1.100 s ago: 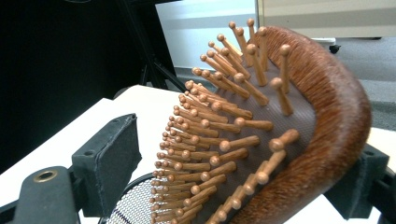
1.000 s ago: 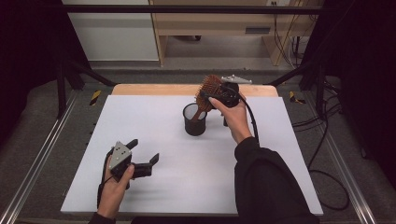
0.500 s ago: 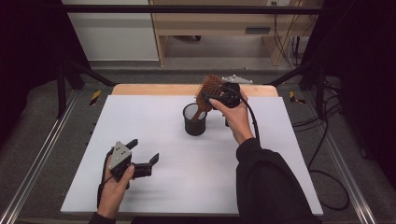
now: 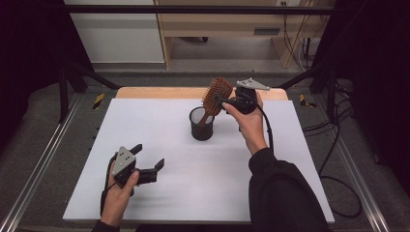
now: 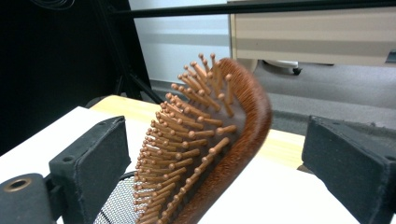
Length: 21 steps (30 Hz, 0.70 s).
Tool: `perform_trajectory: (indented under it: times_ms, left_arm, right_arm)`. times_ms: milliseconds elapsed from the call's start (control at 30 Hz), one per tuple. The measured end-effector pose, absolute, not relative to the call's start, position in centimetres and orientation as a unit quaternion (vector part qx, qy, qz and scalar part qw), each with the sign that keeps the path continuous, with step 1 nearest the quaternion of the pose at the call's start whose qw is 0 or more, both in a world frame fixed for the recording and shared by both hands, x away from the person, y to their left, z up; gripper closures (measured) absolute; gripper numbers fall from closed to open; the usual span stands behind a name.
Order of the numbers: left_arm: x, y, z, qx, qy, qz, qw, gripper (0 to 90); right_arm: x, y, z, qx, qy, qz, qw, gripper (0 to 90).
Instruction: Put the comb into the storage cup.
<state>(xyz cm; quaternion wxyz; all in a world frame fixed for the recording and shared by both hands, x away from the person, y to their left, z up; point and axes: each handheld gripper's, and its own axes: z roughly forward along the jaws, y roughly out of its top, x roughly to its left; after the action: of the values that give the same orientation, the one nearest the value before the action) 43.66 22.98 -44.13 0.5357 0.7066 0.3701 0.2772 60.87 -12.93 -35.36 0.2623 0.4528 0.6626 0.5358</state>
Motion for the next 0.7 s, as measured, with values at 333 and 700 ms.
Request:
perform_trajectory:
  times_ms: [333,700]
  left_arm:
    - [43.7,23.1,-44.1,0.705,0.371,0.279,0.535,2.7]
    - [43.7,24.0,-43.9,0.698,0.378,0.289,0.535,2.7]
  right_arm:
    - [59.4,-14.7,-33.8,0.446,0.646,0.553,0.279,7.2]
    - [57.8,-17.2,-32.8,0.447,0.631,0.572,0.273,9.0]
